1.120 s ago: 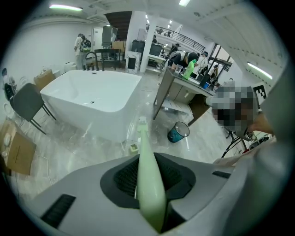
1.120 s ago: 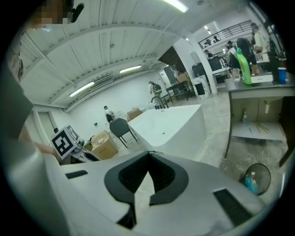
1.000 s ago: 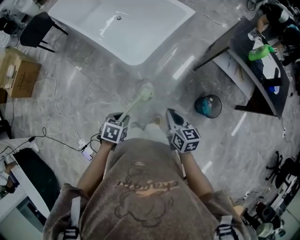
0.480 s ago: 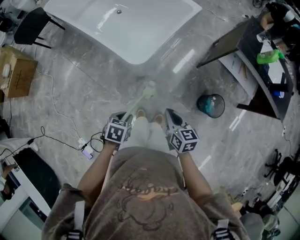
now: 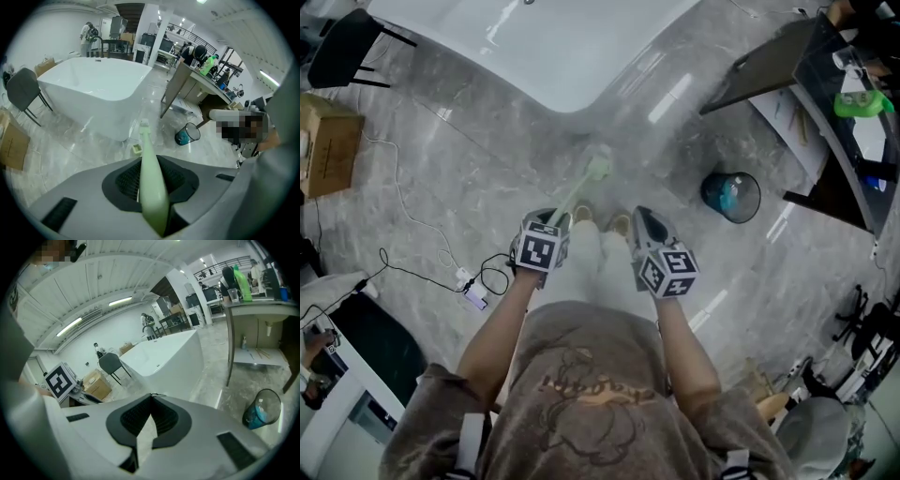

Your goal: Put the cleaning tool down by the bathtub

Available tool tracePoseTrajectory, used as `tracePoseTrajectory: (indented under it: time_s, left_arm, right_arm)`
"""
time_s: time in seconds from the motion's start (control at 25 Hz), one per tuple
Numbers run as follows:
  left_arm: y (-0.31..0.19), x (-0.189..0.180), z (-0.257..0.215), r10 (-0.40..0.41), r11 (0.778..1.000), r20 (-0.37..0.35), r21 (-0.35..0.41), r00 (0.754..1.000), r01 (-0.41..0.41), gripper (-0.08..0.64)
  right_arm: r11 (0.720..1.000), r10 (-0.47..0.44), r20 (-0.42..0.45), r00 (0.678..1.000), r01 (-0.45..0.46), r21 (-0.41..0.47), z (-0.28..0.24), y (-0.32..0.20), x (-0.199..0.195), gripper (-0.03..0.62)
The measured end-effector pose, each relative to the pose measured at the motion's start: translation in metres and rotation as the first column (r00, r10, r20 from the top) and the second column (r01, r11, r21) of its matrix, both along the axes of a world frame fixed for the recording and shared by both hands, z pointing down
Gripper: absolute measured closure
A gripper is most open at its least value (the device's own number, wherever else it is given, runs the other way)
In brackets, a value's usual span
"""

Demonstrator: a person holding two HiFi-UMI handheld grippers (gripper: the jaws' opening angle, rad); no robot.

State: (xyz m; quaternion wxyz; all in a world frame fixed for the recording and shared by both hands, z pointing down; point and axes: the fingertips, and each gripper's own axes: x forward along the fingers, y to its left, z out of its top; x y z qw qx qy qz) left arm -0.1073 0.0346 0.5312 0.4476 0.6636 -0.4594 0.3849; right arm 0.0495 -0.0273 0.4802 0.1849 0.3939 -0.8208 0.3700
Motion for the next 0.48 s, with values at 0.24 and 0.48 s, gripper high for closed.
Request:
tracePoseTrajectory:
  time_s: [0.24,0.48]
  left_arm:
    - [-0.009,-0.005,0.038,0.001,1.0,0.007,-0.03,1.0,-0.001,0.464]
    - [-0.016,-0.002,0.077,-0.001,0.998,0.004,-0.059,1.0,0.001,0.465]
  right_arm:
    - [1.0,0.017,-0.006,1.0,-0.017,-0.018,0.037,-0.008,-0.004,0.594]
    - [0.999,0.021,-0.019,1.0,-0.022,-0.035,0.078,-0.019,-0.005,0.594]
